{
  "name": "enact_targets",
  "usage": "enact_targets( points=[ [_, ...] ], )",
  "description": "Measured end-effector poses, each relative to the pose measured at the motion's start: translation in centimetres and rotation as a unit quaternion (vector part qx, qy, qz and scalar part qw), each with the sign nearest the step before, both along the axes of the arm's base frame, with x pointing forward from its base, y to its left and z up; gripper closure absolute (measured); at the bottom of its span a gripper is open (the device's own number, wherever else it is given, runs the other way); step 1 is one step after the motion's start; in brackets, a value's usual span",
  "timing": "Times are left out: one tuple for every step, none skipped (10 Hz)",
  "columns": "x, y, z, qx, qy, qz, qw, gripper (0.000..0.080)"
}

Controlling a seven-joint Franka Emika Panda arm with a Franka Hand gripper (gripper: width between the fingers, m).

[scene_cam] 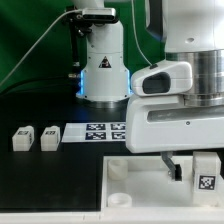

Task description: Assemble one leg

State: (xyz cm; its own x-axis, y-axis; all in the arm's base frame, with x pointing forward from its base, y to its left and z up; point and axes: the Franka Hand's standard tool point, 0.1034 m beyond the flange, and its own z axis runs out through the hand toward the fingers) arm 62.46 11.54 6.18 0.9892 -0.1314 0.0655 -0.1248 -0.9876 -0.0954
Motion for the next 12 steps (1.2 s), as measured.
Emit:
enact_targets(
  points=[
    [0.0,-0.01,0.0,0.0,0.0,-0.004,1.0,0.0399],
    [0.01,0.0,0.0,0.003,0.002,-0.029,1.0,0.051],
    [0.0,0.07,0.0,0.008,0.007,-0.084,0.996,0.051],
    [0.0,0.05,0.01,0.013,0.012,-0.14,0.99,0.0508],
    [0.04,0.0,0.02,0.019,0.017,-0.194,0.981,0.0508],
    [0.11,-0.05,0.03,0.027,0.027,-0.274,0.961,0.0508],
    [0.08,-0.04,0.0,0.037,0.039,-0.386,0.921,0.0508],
    [0.04,0.06,-0.06,0.047,0.049,-0.48,0.874,0.0508],
    [0.13,-0.02,-0.09,0.062,0.059,-0.551,0.83,0.0508],
    [0.13,-0.02,-0.11,0.076,0.069,-0.599,0.794,0.0507],
    [0.15,0.12,-0.12,0.086,0.078,-0.649,0.752,0.0507],
    [0.19,0.14,-0.11,0.09,0.083,-0.681,0.722,0.0506]
  ],
)
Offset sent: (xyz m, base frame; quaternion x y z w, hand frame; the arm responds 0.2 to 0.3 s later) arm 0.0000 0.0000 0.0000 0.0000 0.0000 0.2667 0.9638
